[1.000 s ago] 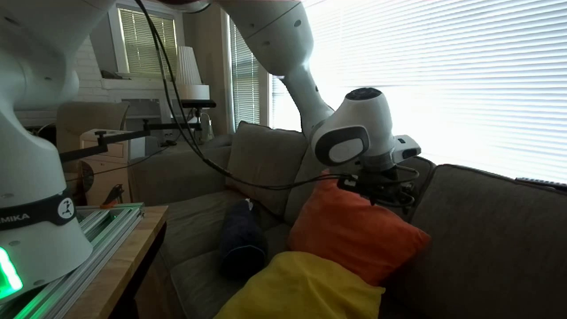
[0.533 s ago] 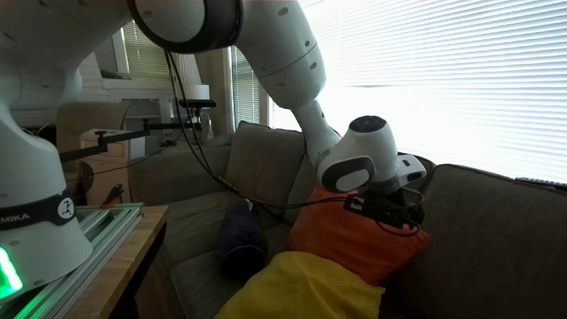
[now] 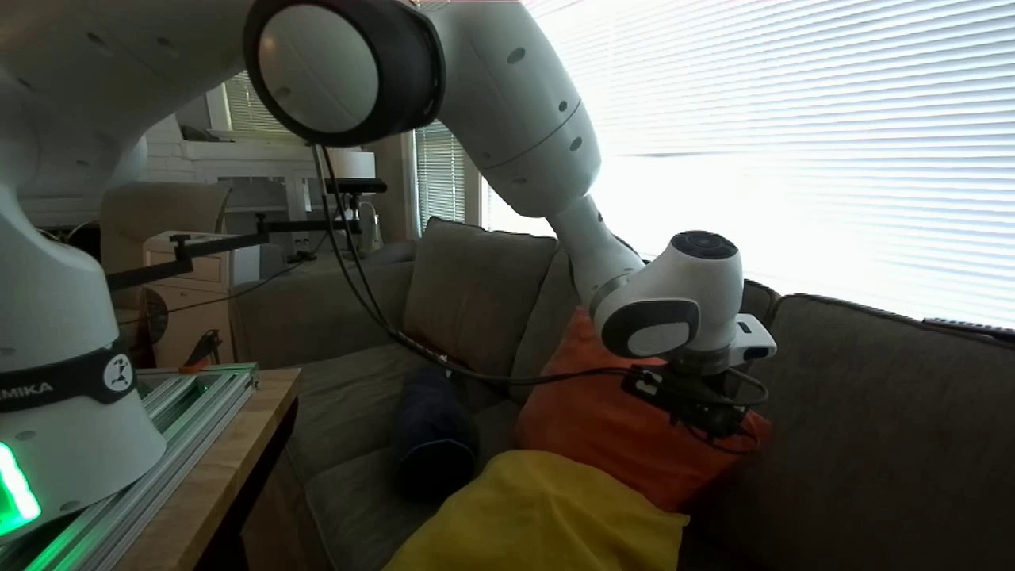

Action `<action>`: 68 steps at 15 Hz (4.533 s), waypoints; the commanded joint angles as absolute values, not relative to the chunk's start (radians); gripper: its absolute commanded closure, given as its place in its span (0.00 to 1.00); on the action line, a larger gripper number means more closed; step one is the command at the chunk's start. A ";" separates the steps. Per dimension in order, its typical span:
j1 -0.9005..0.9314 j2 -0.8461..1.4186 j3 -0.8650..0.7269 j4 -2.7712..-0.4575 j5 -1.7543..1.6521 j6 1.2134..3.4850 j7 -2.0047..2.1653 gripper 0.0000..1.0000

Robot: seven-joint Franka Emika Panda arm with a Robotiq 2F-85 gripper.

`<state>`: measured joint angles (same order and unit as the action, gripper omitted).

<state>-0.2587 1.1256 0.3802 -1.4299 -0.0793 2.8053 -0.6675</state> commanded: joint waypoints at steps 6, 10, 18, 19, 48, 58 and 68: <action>-0.325 1.248 0.550 -1.266 -0.023 2.799 -0.829 0.03; -0.297 1.286 0.553 -1.193 -0.014 2.724 -0.881 0.25; -0.191 1.331 0.413 -1.066 -0.003 2.551 -0.940 0.71; -0.183 1.339 0.405 -1.051 0.002 2.550 -0.935 0.77; -0.100 1.489 0.370 -0.788 0.095 2.562 -0.997 0.34; -0.099 1.419 0.303 -0.734 0.045 2.398 -0.930 1.00; -0.157 1.306 0.210 -0.773 0.056 2.416 -0.848 0.99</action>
